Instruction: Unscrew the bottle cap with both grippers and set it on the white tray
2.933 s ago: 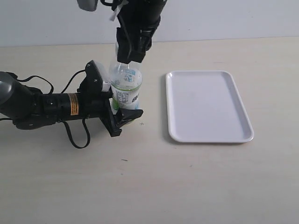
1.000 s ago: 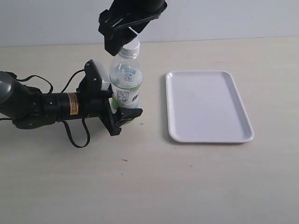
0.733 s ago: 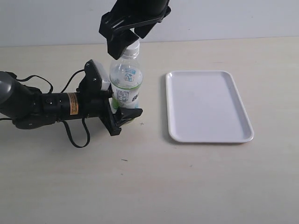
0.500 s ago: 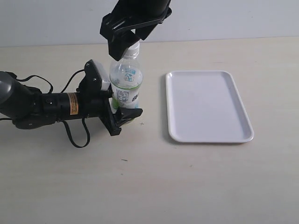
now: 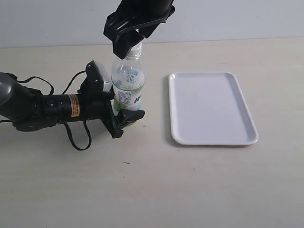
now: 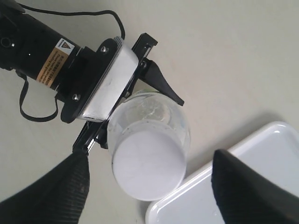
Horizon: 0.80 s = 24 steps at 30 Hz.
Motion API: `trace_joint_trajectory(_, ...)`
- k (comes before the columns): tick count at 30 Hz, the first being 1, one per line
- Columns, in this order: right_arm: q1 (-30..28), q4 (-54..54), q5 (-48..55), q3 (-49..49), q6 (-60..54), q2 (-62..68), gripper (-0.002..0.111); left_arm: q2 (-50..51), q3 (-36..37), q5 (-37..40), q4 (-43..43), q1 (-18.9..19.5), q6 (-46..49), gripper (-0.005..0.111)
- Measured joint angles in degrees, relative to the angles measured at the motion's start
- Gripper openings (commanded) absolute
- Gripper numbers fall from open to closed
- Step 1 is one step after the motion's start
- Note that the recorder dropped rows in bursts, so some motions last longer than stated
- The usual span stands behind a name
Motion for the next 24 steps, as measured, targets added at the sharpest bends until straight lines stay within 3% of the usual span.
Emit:
trace_joint_trajectory(10, 0.0, -0.1, -0.4, 0.0, 0.0, 1.2, 0.065, 0.0, 0.0, 0.0, 0.0, 0.0, 0.0, 0.0)
trace_joint_trajectory(18, 0.0, -0.2, -0.4, 0.0, 0.0, 1.2, 0.056, 0.0, 0.0, 0.0, 0.0, 0.0, 0.0, 0.0)
trace_joint_trajectory(22, 0.0, -0.2, -0.4, 0.0, 0.0, 1.2, 0.041, 0.0, 0.0, 0.0, 0.0, 0.0, 0.0, 0.0)
trace_joint_trajectory(24, 0.0, -0.2, -0.4, 0.0, 0.0, 1.2, 0.027, 0.0, 0.0, 0.0, 0.0, 0.0, 0.0, 0.0)
